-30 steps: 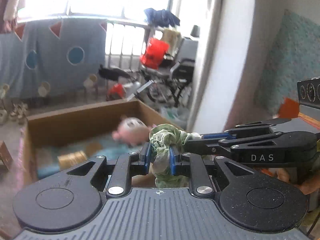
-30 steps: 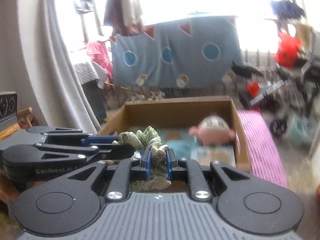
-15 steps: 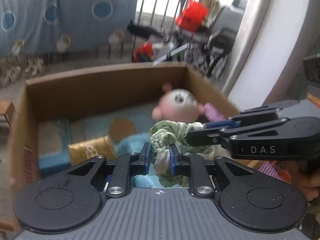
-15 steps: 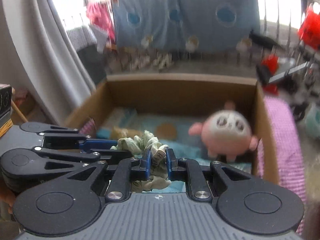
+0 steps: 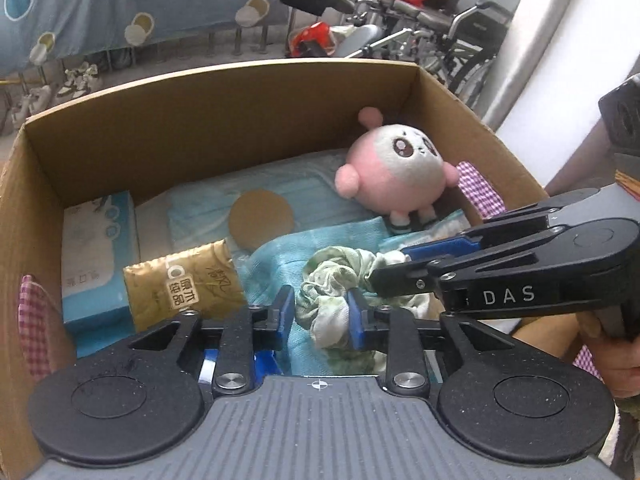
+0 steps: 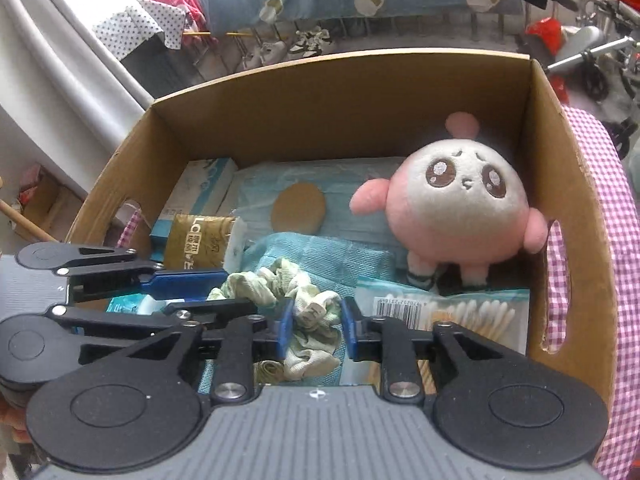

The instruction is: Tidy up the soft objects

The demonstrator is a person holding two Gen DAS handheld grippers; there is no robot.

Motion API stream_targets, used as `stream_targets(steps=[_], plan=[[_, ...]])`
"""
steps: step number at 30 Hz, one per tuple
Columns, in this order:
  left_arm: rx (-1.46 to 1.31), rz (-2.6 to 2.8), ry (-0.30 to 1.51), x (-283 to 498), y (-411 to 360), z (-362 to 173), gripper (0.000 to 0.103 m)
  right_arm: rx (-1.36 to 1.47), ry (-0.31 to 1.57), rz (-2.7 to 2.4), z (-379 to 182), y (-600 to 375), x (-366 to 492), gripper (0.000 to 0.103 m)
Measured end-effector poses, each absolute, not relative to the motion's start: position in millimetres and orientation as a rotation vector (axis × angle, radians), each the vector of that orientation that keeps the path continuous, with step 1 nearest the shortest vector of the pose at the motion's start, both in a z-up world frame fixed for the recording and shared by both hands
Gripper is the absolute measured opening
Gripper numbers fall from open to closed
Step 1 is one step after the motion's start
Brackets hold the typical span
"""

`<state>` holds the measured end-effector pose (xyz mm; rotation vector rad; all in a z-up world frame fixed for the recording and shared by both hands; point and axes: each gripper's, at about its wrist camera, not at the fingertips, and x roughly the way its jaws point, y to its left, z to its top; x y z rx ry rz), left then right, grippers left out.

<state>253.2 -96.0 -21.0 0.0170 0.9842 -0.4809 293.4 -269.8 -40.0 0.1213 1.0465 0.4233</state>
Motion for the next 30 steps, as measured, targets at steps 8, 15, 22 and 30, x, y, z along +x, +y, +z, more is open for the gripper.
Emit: stream_targets(steps=[8,15,22,30], plan=[[0.0,-0.459,0.908,233.5,-83.3,0.0,0.062,0.219,1.009,0.414,-34.3,-283.5,290.7,0.048],[-0.014,-0.472,0.768,191.0,-65.8,38.7,0.083,0.289,0.876,0.399,7.6,-298.3,247.4,0.048],[-0.003,-0.464,0.603,127.8,-39.2,71.2,0.103,0.282,0.635,0.389,66.7,-303.9,152.5,0.087],[-0.01,-0.38,0.586,89.1,-35.0,64.5,0.103,0.206,0.478,0.233,78.6,-288.5,76.7,0.103]])
